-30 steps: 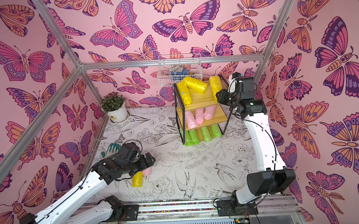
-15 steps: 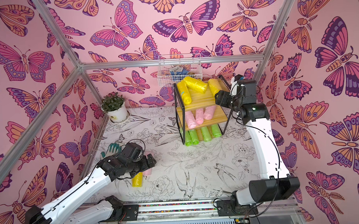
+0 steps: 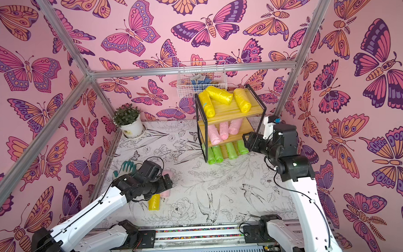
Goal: Sort the rolls of trash bags by color and place them on the shelf
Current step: Pick up the roll of trash bags from the center of the board.
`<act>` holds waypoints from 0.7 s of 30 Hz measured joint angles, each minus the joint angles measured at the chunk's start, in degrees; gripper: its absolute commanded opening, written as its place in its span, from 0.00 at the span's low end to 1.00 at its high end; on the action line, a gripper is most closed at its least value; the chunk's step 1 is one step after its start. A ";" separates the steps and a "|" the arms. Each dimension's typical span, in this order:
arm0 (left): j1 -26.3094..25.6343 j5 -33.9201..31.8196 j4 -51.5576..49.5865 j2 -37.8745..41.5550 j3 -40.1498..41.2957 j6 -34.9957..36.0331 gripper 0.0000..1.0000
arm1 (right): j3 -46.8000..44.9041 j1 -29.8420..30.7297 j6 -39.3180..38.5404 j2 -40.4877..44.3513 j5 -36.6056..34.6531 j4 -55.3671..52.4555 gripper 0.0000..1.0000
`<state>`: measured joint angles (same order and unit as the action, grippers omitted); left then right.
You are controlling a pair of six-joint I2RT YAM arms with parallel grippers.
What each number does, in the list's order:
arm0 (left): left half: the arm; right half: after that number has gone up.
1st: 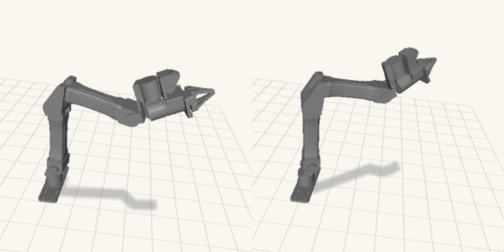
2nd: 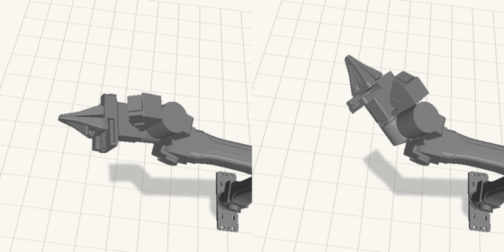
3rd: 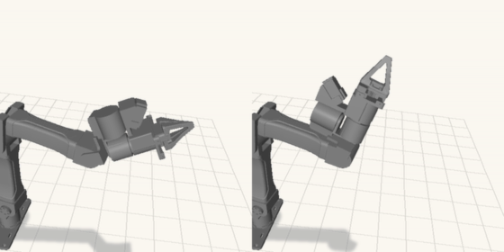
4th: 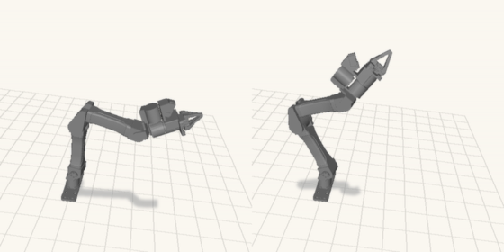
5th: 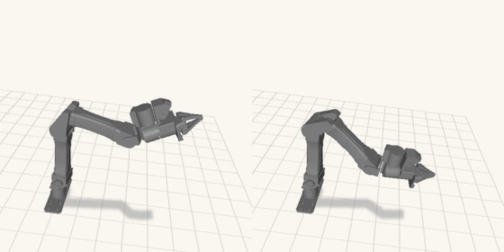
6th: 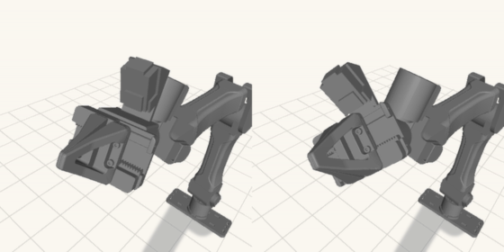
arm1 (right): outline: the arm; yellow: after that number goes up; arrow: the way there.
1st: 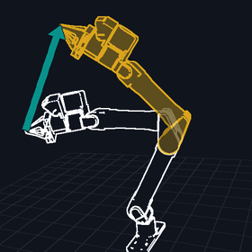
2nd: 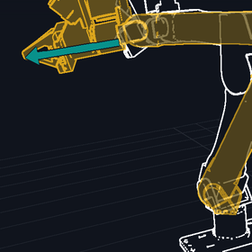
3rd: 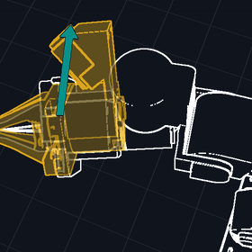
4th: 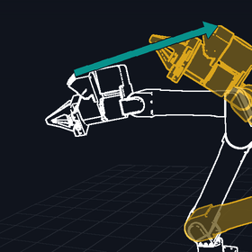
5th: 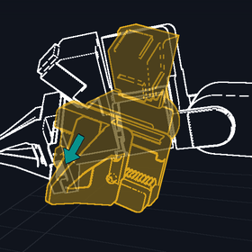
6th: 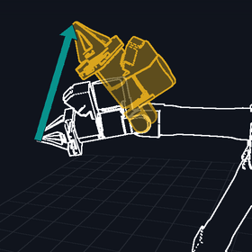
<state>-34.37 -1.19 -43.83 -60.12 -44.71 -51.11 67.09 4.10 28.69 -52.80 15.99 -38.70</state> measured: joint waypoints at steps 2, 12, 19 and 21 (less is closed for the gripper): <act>0.13 -0.17 0.09 -0.92 0.13 0.59 0.99 | -4.85 0.00 1.64 3.72 1.09 0.02 0.77; 1.38 0.02 1.84 -11.56 -1.07 5.88 0.93 | -19.15 0.00 7.21 14.34 5.11 -0.52 0.74; 1.49 -0.20 3.34 -22.34 -6.25 9.81 0.89 | -23.41 0.00 9.05 14.91 7.17 0.07 0.72; 1.51 -0.50 3.43 -24.50 -7.02 10.23 0.89 | -24.06 0.00 9.22 14.75 7.37 0.15 0.72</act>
<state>-32.86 -1.69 -40.40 -84.62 -51.72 -40.88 43.03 4.10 37.91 -38.04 23.35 -38.54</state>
